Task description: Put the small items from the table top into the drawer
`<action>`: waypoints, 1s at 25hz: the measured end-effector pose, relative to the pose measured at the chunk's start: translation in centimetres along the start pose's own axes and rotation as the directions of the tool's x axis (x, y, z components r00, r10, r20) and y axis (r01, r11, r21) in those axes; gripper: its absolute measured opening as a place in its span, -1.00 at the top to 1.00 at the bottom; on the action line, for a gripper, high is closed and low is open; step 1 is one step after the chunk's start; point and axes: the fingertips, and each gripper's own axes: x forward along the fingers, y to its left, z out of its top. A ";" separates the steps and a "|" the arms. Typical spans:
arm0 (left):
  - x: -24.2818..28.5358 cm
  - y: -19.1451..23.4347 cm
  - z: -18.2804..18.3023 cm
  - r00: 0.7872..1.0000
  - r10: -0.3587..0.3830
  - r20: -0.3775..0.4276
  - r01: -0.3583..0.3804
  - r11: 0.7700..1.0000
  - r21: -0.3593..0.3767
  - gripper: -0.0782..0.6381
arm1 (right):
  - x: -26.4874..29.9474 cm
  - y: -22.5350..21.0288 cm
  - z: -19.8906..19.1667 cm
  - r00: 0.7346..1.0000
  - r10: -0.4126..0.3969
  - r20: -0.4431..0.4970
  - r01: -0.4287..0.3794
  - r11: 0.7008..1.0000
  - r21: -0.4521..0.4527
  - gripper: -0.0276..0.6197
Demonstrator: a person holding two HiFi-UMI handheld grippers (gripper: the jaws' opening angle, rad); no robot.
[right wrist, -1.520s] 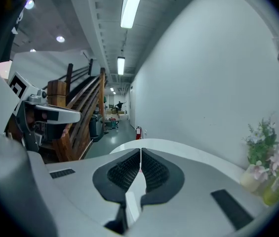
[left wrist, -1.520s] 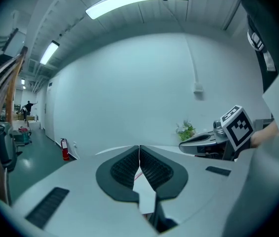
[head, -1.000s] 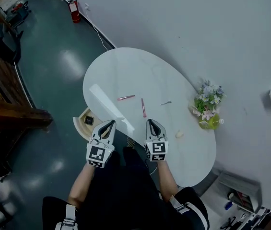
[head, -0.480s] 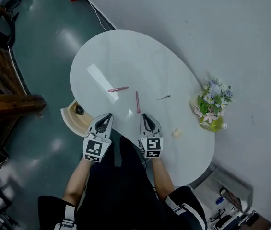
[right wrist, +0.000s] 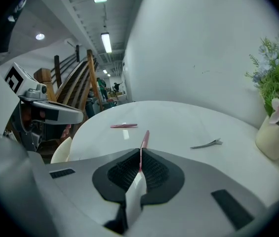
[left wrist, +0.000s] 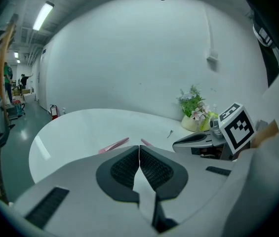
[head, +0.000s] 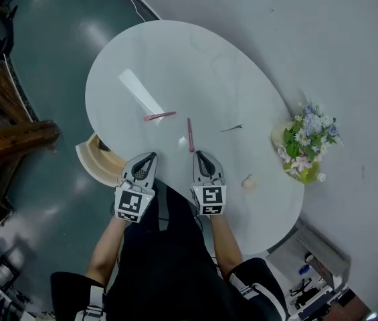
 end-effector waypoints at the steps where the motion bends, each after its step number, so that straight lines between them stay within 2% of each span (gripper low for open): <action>1: 0.2 0.0 -0.1 1.000 -0.002 -0.003 0.002 1.000 0.000 0.72 | 0.2 0.0 0.0 1.000 0.005 -0.002 -0.005 1.000 0.003 0.81; 9: 0.6 -0.2 0.4 1.000 -0.007 -0.007 0.007 1.000 -0.004 0.72 | 2.2 0.2 -0.2 0.999 0.032 -0.042 -0.032 0.999 0.008 0.79; 10: 0.6 -0.2 0.4 1.000 -0.006 -0.006 0.006 1.000 -0.004 0.72 | 2.4 0.3 -0.3 0.998 0.043 -0.051 -0.042 0.999 0.014 0.71; 11: 0.5 -0.1 0.5 1.000 -0.004 -0.005 0.004 1.000 -0.005 0.72 | 2.7 0.4 -0.6 0.996 0.056 -0.065 -0.055 0.998 0.018 0.44; 12: 0.5 -0.1 0.5 1.000 -0.002 -0.004 0.002 1.000 -0.007 0.72 | 2.9 0.5 -0.8 0.995 0.065 -0.079 -0.063 0.998 0.020 0.36; 25: 0.5 0.9 0.6 1.000 0.018 -0.003 -0.018 1.000 -0.020 0.72 | 4.4 0.8 -0.6 0.989 0.046 -0.143 -0.049 0.999 -0.022 0.34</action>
